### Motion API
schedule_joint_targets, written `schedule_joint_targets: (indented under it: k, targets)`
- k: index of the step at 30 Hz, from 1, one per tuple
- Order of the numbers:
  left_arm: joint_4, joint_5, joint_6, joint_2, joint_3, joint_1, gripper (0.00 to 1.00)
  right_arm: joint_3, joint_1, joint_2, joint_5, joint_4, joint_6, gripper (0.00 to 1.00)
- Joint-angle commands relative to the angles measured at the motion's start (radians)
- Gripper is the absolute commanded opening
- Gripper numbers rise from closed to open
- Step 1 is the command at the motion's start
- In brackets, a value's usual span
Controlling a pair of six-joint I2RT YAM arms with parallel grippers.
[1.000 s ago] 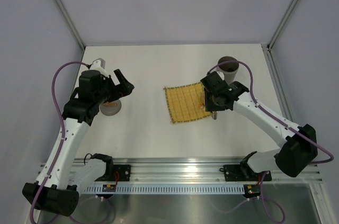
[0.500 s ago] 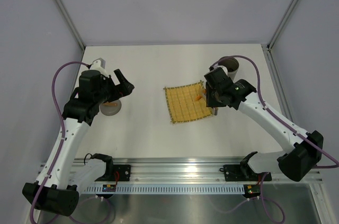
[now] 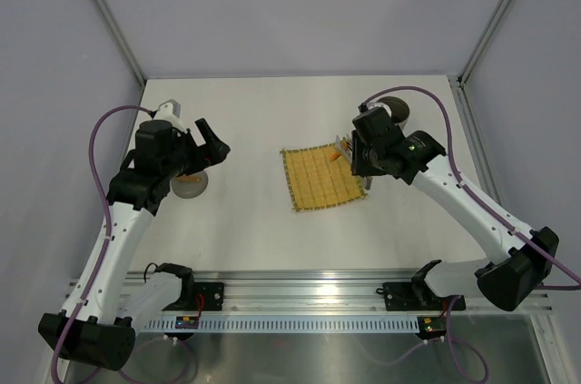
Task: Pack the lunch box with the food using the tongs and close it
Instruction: Place the fake food in the packing box.
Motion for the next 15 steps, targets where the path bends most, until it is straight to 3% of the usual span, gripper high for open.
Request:
schedule_joint_targets:
  k: [1,10,15]
  targets:
    - [0.047,0.02,0.001,0.005,0.001,0.005,0.99,0.088,0.007,-0.01,0.037,0.015,-0.033,0.13]
    - [0.032,0.007,0.01,0.002,0.012,0.004,0.99,0.279,0.003,0.039,0.202,-0.028,-0.105,0.13]
    - [0.023,-0.002,0.019,-0.004,0.02,0.004,0.99,0.356,-0.069,0.065,0.215,-0.044,-0.137,0.13]
